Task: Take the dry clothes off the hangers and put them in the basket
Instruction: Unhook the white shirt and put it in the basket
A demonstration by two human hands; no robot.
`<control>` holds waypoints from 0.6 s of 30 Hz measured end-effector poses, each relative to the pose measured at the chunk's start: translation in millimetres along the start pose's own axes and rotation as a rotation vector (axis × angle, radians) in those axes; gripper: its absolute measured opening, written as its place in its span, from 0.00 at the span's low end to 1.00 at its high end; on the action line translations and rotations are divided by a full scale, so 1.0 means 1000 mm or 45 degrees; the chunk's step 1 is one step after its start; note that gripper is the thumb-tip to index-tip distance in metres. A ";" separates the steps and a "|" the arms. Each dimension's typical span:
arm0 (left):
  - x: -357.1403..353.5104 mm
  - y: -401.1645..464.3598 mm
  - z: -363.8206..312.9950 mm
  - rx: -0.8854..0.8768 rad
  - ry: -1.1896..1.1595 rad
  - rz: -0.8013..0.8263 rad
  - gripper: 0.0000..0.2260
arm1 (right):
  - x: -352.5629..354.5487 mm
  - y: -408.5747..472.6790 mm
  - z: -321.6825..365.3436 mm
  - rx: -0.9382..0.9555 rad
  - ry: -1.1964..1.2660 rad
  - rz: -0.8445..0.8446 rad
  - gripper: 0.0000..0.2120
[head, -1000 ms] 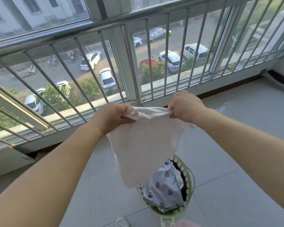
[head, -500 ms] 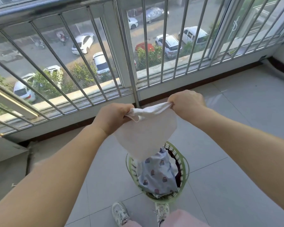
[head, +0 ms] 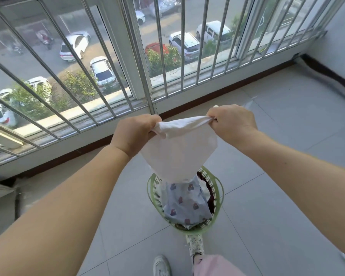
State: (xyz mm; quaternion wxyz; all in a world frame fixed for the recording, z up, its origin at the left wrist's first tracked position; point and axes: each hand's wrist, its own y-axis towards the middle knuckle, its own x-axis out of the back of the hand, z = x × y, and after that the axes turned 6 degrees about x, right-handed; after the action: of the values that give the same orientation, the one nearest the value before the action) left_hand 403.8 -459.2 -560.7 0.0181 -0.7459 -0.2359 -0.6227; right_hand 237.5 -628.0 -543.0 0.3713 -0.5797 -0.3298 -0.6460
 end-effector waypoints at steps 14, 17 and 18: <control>-0.080 -0.144 -0.014 0.066 -0.067 0.842 0.10 | -0.102 -0.119 0.037 -0.078 -0.006 0.725 0.08; -0.099 -0.155 -0.015 0.083 -0.086 1.003 0.08 | -0.129 -0.130 0.035 -0.064 0.017 0.829 0.07; -0.099 -0.153 -0.014 0.088 -0.090 1.014 0.07 | -0.131 -0.129 0.034 -0.062 0.024 0.849 0.07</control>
State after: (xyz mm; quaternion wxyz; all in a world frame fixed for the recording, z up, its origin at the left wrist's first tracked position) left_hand 321.8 -360.0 -690.8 0.2751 -0.7990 0.0502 -0.5324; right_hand 150.1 -520.7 -668.5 0.5514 -0.6582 -0.1031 -0.5021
